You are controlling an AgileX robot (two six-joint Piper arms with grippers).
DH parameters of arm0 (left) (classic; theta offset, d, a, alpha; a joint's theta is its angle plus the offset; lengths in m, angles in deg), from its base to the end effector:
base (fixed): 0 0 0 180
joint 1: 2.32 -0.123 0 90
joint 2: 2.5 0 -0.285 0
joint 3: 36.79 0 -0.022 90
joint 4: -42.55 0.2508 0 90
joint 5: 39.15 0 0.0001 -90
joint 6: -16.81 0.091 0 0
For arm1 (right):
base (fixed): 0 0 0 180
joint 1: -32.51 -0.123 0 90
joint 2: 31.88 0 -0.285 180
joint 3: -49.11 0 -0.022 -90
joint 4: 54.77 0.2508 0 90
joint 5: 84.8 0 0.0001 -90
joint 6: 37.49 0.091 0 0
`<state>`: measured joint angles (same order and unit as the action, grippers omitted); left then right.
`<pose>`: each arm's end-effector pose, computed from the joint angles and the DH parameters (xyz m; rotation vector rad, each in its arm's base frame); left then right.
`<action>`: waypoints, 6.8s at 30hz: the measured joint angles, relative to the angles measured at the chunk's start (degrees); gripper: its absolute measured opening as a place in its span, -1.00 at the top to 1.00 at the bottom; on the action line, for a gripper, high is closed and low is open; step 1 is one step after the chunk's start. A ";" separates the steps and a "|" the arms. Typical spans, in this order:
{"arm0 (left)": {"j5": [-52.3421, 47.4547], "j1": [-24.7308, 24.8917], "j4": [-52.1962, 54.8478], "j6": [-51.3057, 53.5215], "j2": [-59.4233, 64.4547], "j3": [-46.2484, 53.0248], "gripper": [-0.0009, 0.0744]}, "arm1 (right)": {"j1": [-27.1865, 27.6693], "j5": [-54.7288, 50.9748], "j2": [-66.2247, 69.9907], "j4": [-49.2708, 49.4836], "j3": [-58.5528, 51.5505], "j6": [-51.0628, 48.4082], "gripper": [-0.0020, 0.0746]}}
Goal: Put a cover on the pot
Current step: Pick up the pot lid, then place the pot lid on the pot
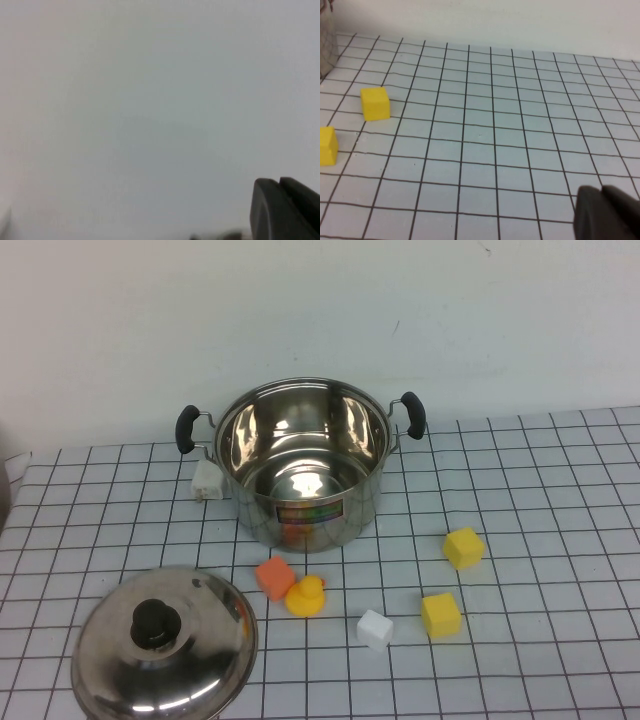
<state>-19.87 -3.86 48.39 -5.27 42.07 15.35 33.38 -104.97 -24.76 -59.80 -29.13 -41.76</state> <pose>0.1375 0.0006 0.3351 -0.1855 1.3445 -0.2436 0.0530 -0.0036 0.1762 -0.1094 1.8398 -0.1483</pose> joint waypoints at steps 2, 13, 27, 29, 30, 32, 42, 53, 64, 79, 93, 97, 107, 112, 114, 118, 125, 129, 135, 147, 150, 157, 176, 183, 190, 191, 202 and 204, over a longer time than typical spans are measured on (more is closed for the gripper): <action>0.50 0.00 5.27 -3.65 3.65 1.19 0.98 | 0.00 0.00 0.00 0.00 0.00 0.00 0.92; 19.10 0.00 10.98 -8.70 9.77 15.79 0.98 | 0.00 0.00 0.00 0.00 0.00 0.00 0.92; 23.88 0.00 12.17 -7.32 23.74 16.88 0.98 | 0.00 0.00 0.00 0.00 0.00 0.00 0.92; 26.43 0.00 12.17 -6.57 28.24 16.88 0.98 | 0.00 0.00 0.00 0.00 0.00 0.00 0.92; 27.82 0.00 12.17 -5.94 30.58 16.88 0.98 | 0.00 0.00 0.00 0.00 0.00 0.00 0.92; 30.67 0.00 12.17 -3.94 34.93 16.88 0.98 | 0.00 0.00 0.00 0.00 0.00 0.00 0.92; 45.31 0.00 9.47 13.13 58.80 15.94 -0.01 | 0.00 0.00 0.00 0.00 0.00 0.00 0.92; 46.07 3.64 7.05 17.65 76.73 11.28 -0.61 | 0.00 0.00 0.00 0.00 0.00 0.00 0.92; 47.88 8.07 -0.82 17.43 80.50 8.17 -0.61 | 0.00 0.00 0.00 0.00 0.00 0.00 0.92; 47.66 8.07 0.79 14.62 80.48 6.26 -0.61 | 0.00 0.00 0.00 0.00 0.00 0.00 0.92; 46.89 8.07 -0.01 13.11 80.75 3.06 -0.61 | 0.00 0.00 0.00 0.00 0.00 0.00 0.92; 46.89 8.07 -0.24 12.99 80.75 2.06 -0.61 | 0.00 0.00 0.00 0.00 0.00 0.00 0.92; 46.76 8.07 -0.46 12.99 81.01 1.57 -0.37 | 0.00 0.00 0.00 0.00 0.00 0.00 0.92; 46.76 8.07 -0.46 12.99 81.01 1.57 -0.27 | 0.00 0.00 0.00 0.00 0.00 0.00 0.92; 46.76 8.07 -0.46 12.99 81.01 1.57 -0.26 | 0.00 0.00 0.00 0.00 0.00 0.00 0.92; 46.76 8.07 -0.46 12.99 81.01 1.57 -0.26 | 0.00 0.00 0.00 0.00 0.00 0.00 0.92; 46.63 8.07 0.12 12.99 81.01 -0.24 -0.25 | 0.00 0.00 0.00 0.00 0.00 0.00 0.92; 46.63 8.07 0.25 13.09 81.01 -0.50 -0.25 | 0.00 0.00 0.00 0.00 0.00 0.00 0.92; 46.63 8.07 -0.24 13.09 81.01 -0.50 -0.32 | 0.00 0.00 0.00 0.00 0.00 0.00 0.92; 44.05 8.07 1.61 13.13 81.05 -0.50 -0.35 | 0.00 0.00 0.00 0.00 0.00 0.00 0.92; 43.25 8.07 2.29 13.46 81.05 -0.50 -0.34 | 0.00 0.00 0.00 0.00 0.00 0.00 0.92; 43.11 8.07 2.30 13.69 81.05 -0.50 0.13 | 0.00 0.00 0.00 0.00 0.00 0.00 0.92; 45.54 8.07 -10.05 16.85 70.57 7.85 0.13 | 0.00 0.00 0.00 -0.04 0.00 0.00 0.92; 45.33 8.07 -8.35 12.37 61.12 7.99 0.13 | 0.00 0.00 0.00 -0.04 0.00 0.00 0.92; 35.38 8.07 -7.97 9.32 49.82 4.81 0.13 | 0.00 0.00 0.00 -0.04 0.00 0.00 0.92; 30.34 8.07 -7.40 8.13 47.92 2.97 0.13 | 0.00 0.00 0.00 -0.04 0.00 0.00 0.92; -1.98 8.07 18.19 -19.65 46.47 -25.54 0.13 | 0.00 0.00 0.00 -0.04 0.00 0.00 0.92; -2.07 8.58 24.46 -25.85 49.61 -30.52 0.13 | 0.00 0.00 0.00 -0.04 0.00 0.00 0.92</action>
<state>-21.94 4.72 72.85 -31.12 91.68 -15.16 33.38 -104.97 -24.76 -59.84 -29.13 -41.76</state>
